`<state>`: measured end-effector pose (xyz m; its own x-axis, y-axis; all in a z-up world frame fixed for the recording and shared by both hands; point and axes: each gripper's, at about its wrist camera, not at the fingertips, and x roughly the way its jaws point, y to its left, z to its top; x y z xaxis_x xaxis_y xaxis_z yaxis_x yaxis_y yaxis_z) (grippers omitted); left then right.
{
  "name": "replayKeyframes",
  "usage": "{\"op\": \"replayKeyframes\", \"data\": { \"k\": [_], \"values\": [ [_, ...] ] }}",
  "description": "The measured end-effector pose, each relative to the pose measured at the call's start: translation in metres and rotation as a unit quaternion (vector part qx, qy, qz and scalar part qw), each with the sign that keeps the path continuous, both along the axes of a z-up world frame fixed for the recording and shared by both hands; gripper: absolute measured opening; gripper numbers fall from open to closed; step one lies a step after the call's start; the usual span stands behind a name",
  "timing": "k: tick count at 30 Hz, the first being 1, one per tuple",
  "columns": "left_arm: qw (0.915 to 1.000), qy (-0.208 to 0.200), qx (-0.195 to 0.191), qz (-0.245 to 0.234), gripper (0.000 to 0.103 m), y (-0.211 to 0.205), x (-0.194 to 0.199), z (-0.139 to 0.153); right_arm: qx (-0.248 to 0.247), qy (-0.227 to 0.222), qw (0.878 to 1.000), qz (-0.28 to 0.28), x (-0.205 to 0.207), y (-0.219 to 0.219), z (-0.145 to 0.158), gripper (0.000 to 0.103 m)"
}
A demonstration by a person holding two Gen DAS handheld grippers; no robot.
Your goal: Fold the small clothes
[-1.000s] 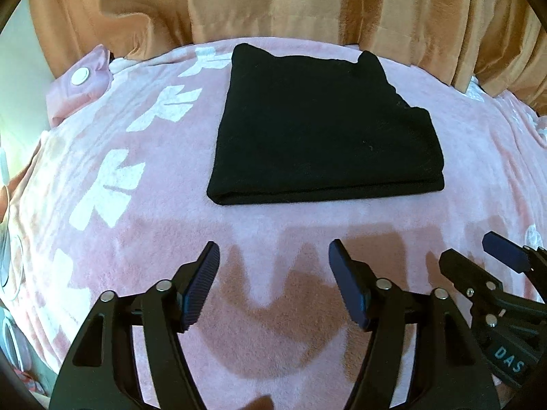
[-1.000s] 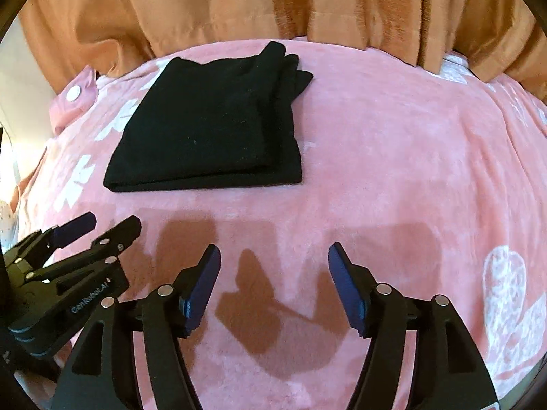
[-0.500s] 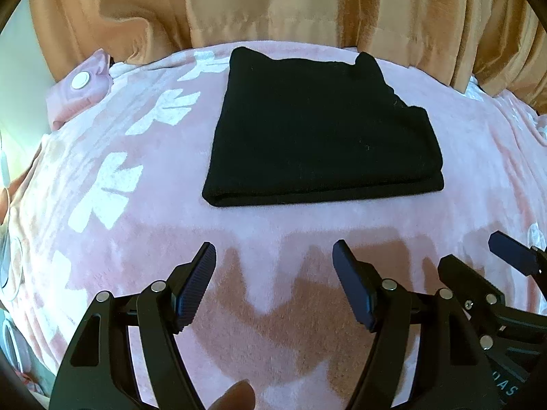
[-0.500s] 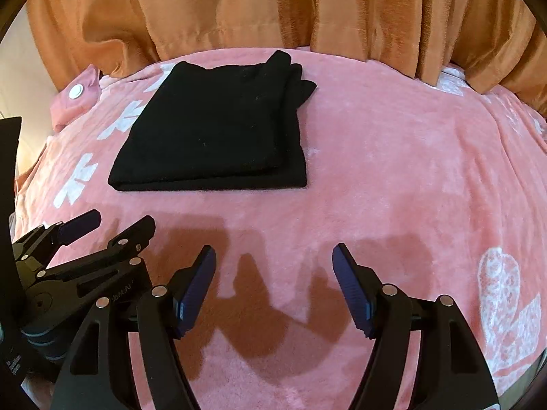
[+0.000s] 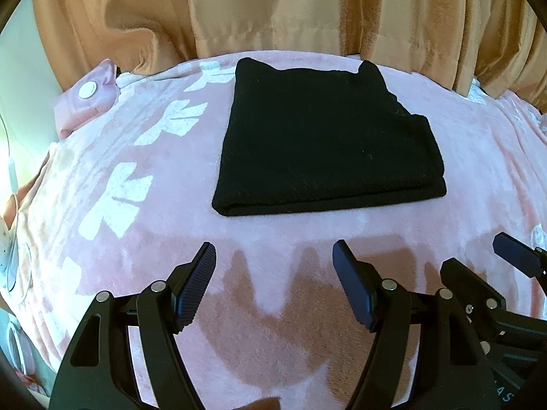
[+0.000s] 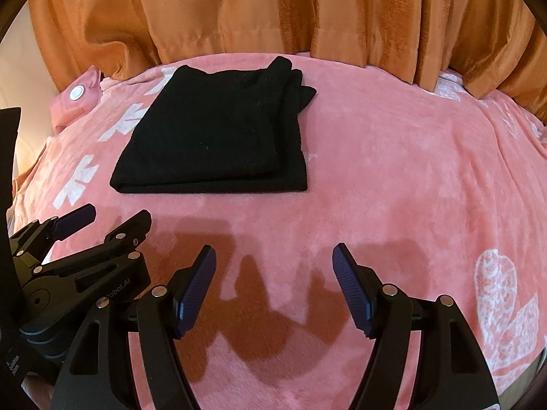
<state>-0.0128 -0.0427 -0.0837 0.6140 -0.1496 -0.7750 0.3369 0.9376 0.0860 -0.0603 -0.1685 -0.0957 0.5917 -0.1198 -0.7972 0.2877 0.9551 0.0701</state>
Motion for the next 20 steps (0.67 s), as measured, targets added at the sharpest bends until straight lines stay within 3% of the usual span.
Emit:
{"op": "replayKeyframes", "data": {
  "k": [7,20],
  "values": [
    [0.9999,0.006,-0.014,0.005,0.074,0.0049,0.0033,-0.0003,0.003,-0.003,1.000,0.001,-0.0011,0.0000,0.0014,0.069],
    [0.9998,0.009,-0.013,0.009,0.073,0.0007,0.0034,0.0017,0.004,-0.003,1.000,-0.011,0.0001,-0.0052,0.0025,0.069]
  ]
}}
